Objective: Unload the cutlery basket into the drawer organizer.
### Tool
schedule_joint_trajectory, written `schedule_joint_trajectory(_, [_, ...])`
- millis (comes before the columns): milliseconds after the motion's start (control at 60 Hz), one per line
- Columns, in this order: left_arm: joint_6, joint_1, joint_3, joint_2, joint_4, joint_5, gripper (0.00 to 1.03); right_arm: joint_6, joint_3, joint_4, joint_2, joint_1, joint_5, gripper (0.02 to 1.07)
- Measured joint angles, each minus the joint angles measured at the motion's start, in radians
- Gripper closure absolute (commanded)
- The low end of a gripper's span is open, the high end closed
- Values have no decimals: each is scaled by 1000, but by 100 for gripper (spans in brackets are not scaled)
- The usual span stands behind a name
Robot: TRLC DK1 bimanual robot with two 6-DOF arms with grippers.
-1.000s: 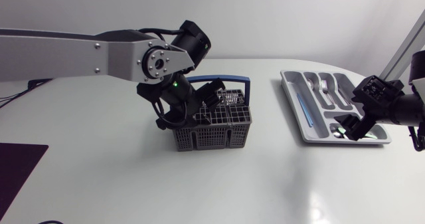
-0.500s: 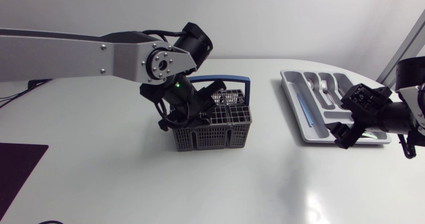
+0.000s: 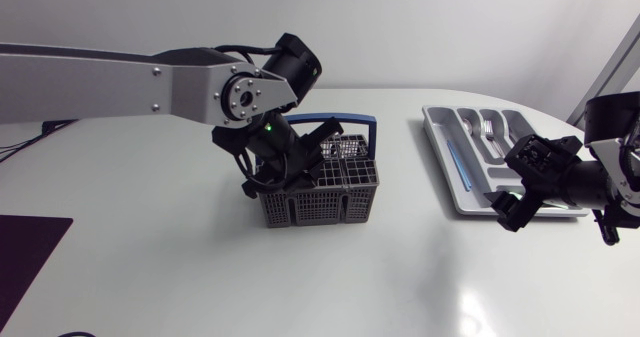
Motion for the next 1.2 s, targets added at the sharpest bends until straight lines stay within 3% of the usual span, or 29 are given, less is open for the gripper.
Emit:
schedule_joint_trajectory(1067, [-3, 20, -48, -303, 39, 27, 100, 54, -30, 8, -132, 127, 79, 16])
schedule_joint_trajectory(1200, [5, 18, -55, -344, 35, 28, 100, 79, -30, -35, -185, 156, 81, 16])
